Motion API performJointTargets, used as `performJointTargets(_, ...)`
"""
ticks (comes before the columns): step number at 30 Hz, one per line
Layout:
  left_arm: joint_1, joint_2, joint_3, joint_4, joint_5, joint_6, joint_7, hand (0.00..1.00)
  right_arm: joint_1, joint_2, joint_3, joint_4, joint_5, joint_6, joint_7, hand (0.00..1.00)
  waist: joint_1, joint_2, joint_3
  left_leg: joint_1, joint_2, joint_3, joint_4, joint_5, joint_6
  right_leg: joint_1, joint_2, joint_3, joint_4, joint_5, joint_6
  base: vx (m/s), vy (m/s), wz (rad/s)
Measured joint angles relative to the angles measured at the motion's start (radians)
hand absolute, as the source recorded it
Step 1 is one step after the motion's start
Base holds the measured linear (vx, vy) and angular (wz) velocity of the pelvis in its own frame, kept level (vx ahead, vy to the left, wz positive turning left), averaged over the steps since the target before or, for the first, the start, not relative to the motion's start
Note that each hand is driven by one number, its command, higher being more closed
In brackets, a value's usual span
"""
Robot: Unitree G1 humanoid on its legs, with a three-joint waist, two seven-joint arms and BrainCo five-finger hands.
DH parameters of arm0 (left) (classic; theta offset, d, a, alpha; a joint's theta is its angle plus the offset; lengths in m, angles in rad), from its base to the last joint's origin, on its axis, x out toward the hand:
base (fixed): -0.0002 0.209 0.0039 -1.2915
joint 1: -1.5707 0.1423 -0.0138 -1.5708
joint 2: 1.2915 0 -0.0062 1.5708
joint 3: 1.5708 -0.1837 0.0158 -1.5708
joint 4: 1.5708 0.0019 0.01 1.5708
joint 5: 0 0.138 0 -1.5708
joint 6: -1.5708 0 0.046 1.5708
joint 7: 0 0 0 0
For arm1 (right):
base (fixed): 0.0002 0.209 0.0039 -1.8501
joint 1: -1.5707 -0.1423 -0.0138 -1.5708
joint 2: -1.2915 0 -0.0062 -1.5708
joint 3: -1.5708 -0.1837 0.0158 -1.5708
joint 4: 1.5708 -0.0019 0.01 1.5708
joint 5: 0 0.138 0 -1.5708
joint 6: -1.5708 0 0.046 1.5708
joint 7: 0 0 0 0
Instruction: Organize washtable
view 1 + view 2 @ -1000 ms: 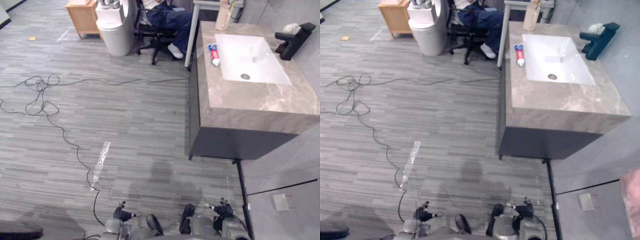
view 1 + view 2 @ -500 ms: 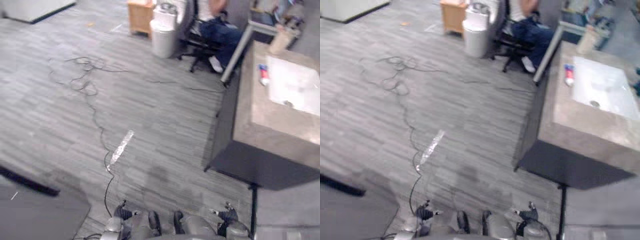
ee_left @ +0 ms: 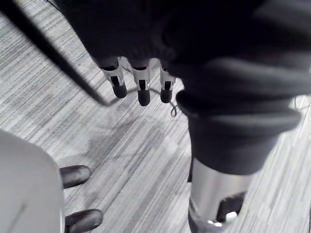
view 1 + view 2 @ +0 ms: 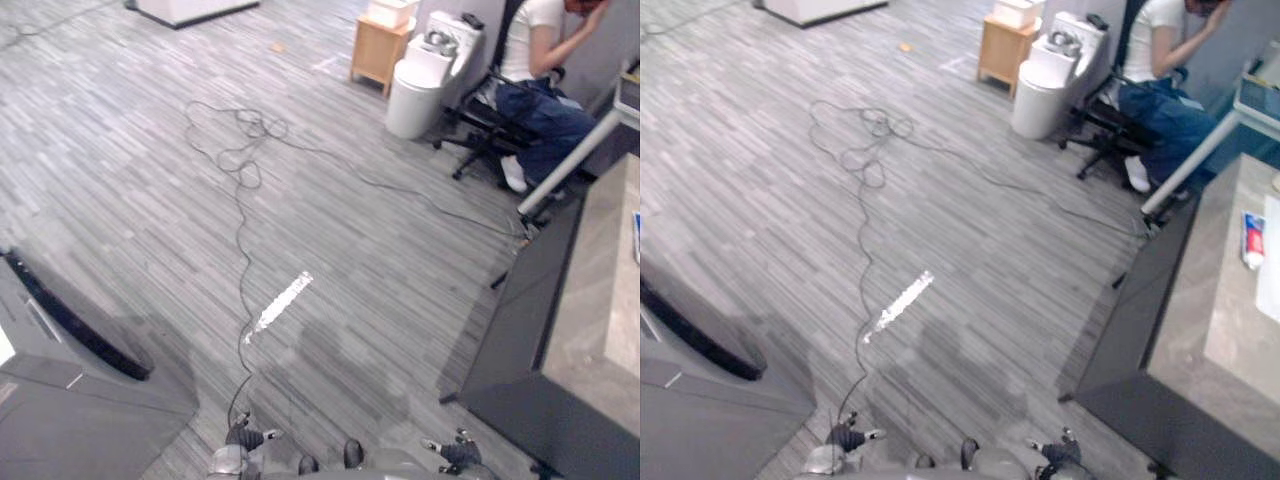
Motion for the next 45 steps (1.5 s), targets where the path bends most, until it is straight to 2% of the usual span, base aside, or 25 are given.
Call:
performJointTargets(2,0.018,-0.012,0.015,-0.001,0.000,0.000,0.001,0.00,0.000,-0.018,-0.001,-0.004,-0.004,0.003,0.000,0.00,-0.005,0.031,-0.016,-0.006,0.124,0.127,0.046,-0.065,-0.009,0.046,0.024,-0.003,0.002,-0.002,-0.003,0.16,-0.074,0.10)
performJointTargets(4,0.028,-0.023,0.016,-0.001,0.000,0.001,0.001,0.00,-0.006,-0.028,-0.001,-0.009,-0.005,0.007,0.001,0.00,0.002,0.062,-0.031,0.009,0.133,0.137,0.016,-0.060,-0.006,0.044,0.032,0.000,0.012,-0.010,0.000,0.14,-0.008,-0.18)
performJointTargets(7,0.038,-0.013,0.030,-0.015,-0.001,0.001,0.001,0.00,-0.001,-0.009,0.000,-0.023,-0.005,0.009,0.001,0.00,0.000,0.039,-0.025,-0.041,0.128,0.168,0.129,-0.064,-0.010,0.015,0.009,0.016,0.062,-0.056,0.005,0.04,-0.011,-0.10)
performJointTargets(9,0.035,0.001,0.037,-0.051,-0.004,0.002,-0.001,0.00,-0.002,0.006,0.002,-0.028,-0.004,0.016,0.001,0.00,0.007,0.007,-0.009,-0.155,0.158,0.214,0.387,-0.096,-0.031,0.030,-0.013,0.024,0.064,-0.120,-0.022,-0.03,-0.083,-0.09)
performJointTargets(10,0.030,-0.001,0.038,-0.056,-0.020,-0.003,0.000,0.00,-0.008,-0.006,-0.001,-0.037,-0.003,0.017,0.001,0.00,0.018,0.026,0.011,-0.212,0.203,0.232,0.506,-0.153,-0.024,0.050,-0.005,0.027,0.058,-0.141,-0.037,-0.04,-0.026,-0.14)
performJointTargets(12,0.027,-0.012,0.038,-0.061,-0.039,-0.004,0.001,0.00,-0.007,-0.025,0.000,-0.033,-0.003,0.020,0.000,0.00,0.024,0.042,0.023,-0.256,0.232,0.227,0.523,-0.183,0.002,0.072,-0.008,0.041,0.059,-0.159,-0.034,-0.02,0.060,-0.10)
performJointTargets(15,0.032,-0.031,0.083,-0.083,-0.085,-0.021,0.003,0.00,-0.016,-0.038,0.003,-0.029,-0.004,0.026,0.000,0.00,0.031,0.054,0.032,-0.372,0.218,0.107,0.494,-0.176,0.001,0.069,-0.039,0.086,0.077,-0.202,0.003,0.06,0.204,-0.24)
performJointTargets(17,0.031,-0.045,0.119,-0.100,-0.125,-0.025,0.013,0.00,-0.023,-0.047,0.009,-0.026,-0.004,0.034,0.000,0.00,0.046,0.062,0.035,-0.416,0.227,-0.022,0.427,-0.162,-0.034,0.047,-0.049,0.170,0.088,-0.228,0.041,0.15,0.382,-1.03)
performJointTargets(18,0.032,-0.047,0.126,-0.099,-0.138,-0.025,0.021,0.00,-0.022,-0.046,0.018,-0.027,-0.005,0.035,-0.002,0.00,0.056,0.064,0.034,-0.413,0.247,-0.008,0.445,-0.132,-0.059,0.051,-0.052,0.226,0.086,-0.239,0.060,0.31,0.529,-1.51)
performJointTargets(21,0.031,-0.028,0.146,-0.091,-0.138,-0.019,0.023,0.00,-0.014,-0.017,0.030,-0.035,-0.018,0.034,0.000,0.00,0.052,0.020,0.010,-0.367,0.226,0.126,0.436,-0.159,0.008,-0.019,-0.085,0.303,0.245,-0.240,0.099,0.28,0.386,-1.14)
performJointTargets(23,0.026,-0.013,0.145,-0.088,-0.137,-0.014,0.024,0.00,-0.015,0.006,0.032,-0.038,-0.021,0.034,0.000,0.00,0.065,-0.013,0.009,-0.285,0.199,0.229,0.366,-0.171,0.029,-0.087,-0.091,0.282,0.442,-0.188,0.150,0.31,0.310,-1.25)
performJointTargets(25,0.020,-0.014,0.142,-0.069,-0.137,-0.007,0.024,0.00,-0.019,0.005,0.030,-0.047,-0.019,0.032,0.002,0.00,0.070,-0.012,0.010,-0.209,0.171,0.273,0.294,-0.165,0.042,-0.144,-0.100,0.211,0.604,-0.167,0.153,0.29,0.285,-0.99)
performJointTargets(27,0.000,-0.019,0.133,-0.044,-0.137,0.004,0.023,0.00,-0.025,0.016,0.035,-0.072,-0.007,0.021,0.002,0.00,0.047,-0.001,0.017,-0.086,0.145,0.332,0.178,-0.144,0.057,-0.214,-0.108,0.052,0.725,-0.194,0.116,0.29,0.245,-0.60)
performJointTargets(29,-0.010,-0.024,0.133,-0.032,-0.137,0.006,0.022,0.00,-0.036,0.020,0.047,-0.067,0.007,0.012,0.003,0.00,0.052,0.007,0.023,-0.020,0.142,0.378,0.127,-0.139,0.053,-0.248,-0.103,-0.052,0.694,-0.223,0.076,0.27,0.152,-0.57)
performJointTargets(32,-0.025,-0.022,0.099,-0.017,-0.135,0.007,0.021,0.00,-0.061,0.024,0.055,-0.058,0.009,-0.004,0.004,0.00,0.045,0.023,0.034,0.055,0.139,0.427,0.053,-0.135,0.037,-0.329,-0.101,-0.310,0.547,-0.230,0.041,0.28,0.104,-0.47)
performJointTargets(33,-0.029,-0.014,0.076,-0.008,-0.133,0.007,0.019,0.00,-0.080,0.023,0.049,-0.039,0.012,-0.005,0.004,0.00,0.038,0.017,0.044,0.085,0.127,0.431,0.018,-0.131,0.026,-0.354,-0.096,-0.381,0.466,-0.202,0.002,0.26,0.055,-0.19)
performJointTargets(35,-0.022,-0.009,0.060,-0.001,-0.110,0.007,0.016,0.00,-0.087,0.034,0.037,-0.028,0.011,-0.007,0.004,0.00,0.023,-0.005,0.052,0.143,0.083,0.416,-0.033,-0.133,0.004,-0.365,-0.066,-0.365,0.323,-0.113,-0.030,0.36,0.001,0.02)
performJointTargets(36,-0.021,-0.006,0.066,0.000,-0.101,0.006,0.016,0.00,-0.081,0.038,0.029,-0.030,0.013,-0.008,0.004,0.00,0.021,-0.017,0.052,0.171,0.059,0.401,-0.047,-0.141,-0.012,-0.361,-0.062,-0.330,0.296,-0.051,-0.082,0.51,-0.084,0.23)
performJointTargets(37,-0.023,-0.026,0.079,0.000,-0.095,0.006,0.017,0.00,-0.084,0.031,0.009,-0.038,0.017,-0.011,0.007,0.00,0.020,0.001,0.058,0.223,0.070,0.383,-0.053,-0.151,-0.031,-0.347,-0.050,-0.321,0.340,-0.038,-0.122,0.52,-0.132,0.17)
performJointTargets(38,-0.016,-0.034,0.086,-0.002,-0.095,0.006,0.017,0.00,-0.081,0.028,0.007,-0.046,0.011,-0.011,0.014,0.00,0.022,0.027,0.059,0.225,0.095,0.374,-0.022,-0.155,-0.042,-0.329,-0.036,-0.327,0.331,-0.062,-0.123,0.46,-0.139,0.04)
performJointTargets(39,-0.012,-0.039,0.102,-0.004,-0.095,0.006,0.017,0.00,-0.079,0.026,0.007,-0.053,0.007,-0.011,0.021,0.00,0.023,0.032,0.057,0.211,0.109,0.373,0.029,-0.165,-0.058,-0.313,-0.027,-0.322,0.325,-0.075,-0.122,0.41,-0.176,-0.15)
performJointTargets(40,-0.005,-0.042,0.120,-0.011,-0.095,0.007,0.017,0.00,-0.078,0.019,0.024,-0.058,0.005,-0.011,0.025,0.00,0.019,0.040,0.060,0.131,0.165,0.369,0.243,-0.182,-0.083,-0.292,-0.005,-0.309,0.305,-0.093,-0.120,0.41,-0.200,-0.46)
performJointTargets(41,0.008,-0.050,0.149,-0.028,-0.096,0.004,0.017,0.00,-0.079,0.016,0.051,-0.065,0.007,-0.010,0.019,0.00,0.024,0.056,0.070,0.006,0.253,0.335,0.560,-0.136,-0.057,-0.242,0.042,-0.280,0.256,-0.096,-0.126,0.40,-0.181,-0.68)
performJointTargets(43,0.024,-0.057,0.167,-0.076,-0.113,-0.003,0.016,0.00,-0.079,0.003,0.061,-0.062,0.009,-0.002,0.011,0.00,0.055,0.080,0.087,-0.101,0.360,0.297,0.871,-0.142,-0.060,-0.162,0.103,-0.218,0.228,-0.118,-0.148,0.39,-0.081,-1.28)
performJointTargets(45,0.028,-0.054,0.161,-0.090,-0.114,-0.016,0.014,0.00,-0.081,-0.001,0.094,-0.054,0.010,-0.001,0.000,0.00,0.051,0.059,0.102,-0.169,0.369,0.249,0.926,-0.143,-0.059,-0.078,0.128,-0.149,0.215,-0.159,-0.169,0.45,-0.015,-1.20)
